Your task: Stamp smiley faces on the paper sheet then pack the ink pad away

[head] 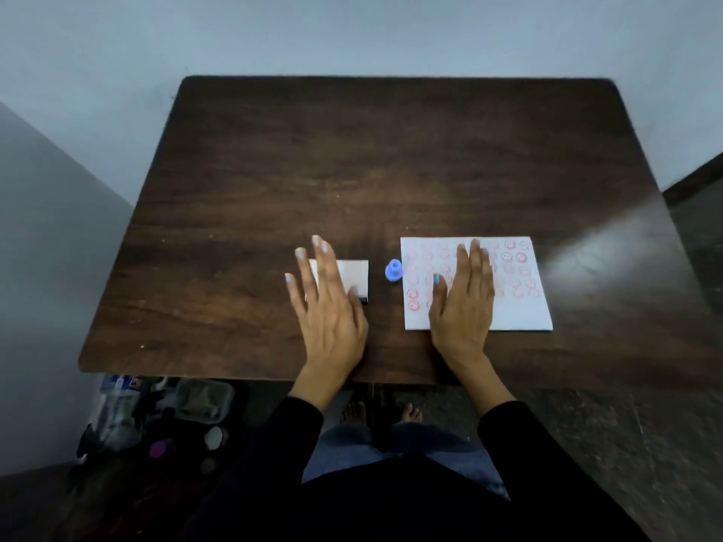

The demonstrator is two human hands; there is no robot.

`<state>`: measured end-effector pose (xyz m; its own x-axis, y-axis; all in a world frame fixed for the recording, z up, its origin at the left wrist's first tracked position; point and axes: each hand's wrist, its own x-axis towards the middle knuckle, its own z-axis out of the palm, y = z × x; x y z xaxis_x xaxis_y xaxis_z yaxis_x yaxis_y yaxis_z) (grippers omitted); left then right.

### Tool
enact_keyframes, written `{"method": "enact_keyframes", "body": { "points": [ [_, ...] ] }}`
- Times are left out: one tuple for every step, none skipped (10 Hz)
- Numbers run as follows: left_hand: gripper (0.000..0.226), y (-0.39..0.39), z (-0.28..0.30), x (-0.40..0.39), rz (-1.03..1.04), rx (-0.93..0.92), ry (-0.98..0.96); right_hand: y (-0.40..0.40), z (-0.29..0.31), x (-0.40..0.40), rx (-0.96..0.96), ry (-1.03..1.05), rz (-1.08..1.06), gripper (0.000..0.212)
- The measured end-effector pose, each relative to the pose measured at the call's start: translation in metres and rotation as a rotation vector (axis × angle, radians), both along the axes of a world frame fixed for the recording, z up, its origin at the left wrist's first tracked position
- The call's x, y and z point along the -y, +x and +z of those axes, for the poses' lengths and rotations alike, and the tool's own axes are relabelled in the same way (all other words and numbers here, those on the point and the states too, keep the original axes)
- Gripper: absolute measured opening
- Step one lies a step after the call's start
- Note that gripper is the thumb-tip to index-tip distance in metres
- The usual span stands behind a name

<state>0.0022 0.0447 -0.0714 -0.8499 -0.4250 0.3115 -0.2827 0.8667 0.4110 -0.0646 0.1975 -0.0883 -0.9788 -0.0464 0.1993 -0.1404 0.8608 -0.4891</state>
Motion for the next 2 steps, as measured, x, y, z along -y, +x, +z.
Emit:
{"method": "enact_keyframes", "body": {
  "points": [
    [0.075, -0.03, 0.017, -0.001, -0.016, -0.079, -0.105, -0.024, 0.02, 0.014, -0.131, -0.035, 0.022, 0.054],
    [0.07, -0.067, 0.058, 0.001, -0.071, -0.208, -0.12, -0.055, 0.061, 0.03, -0.274, -0.07, 0.091, 0.057]
  ]
}}
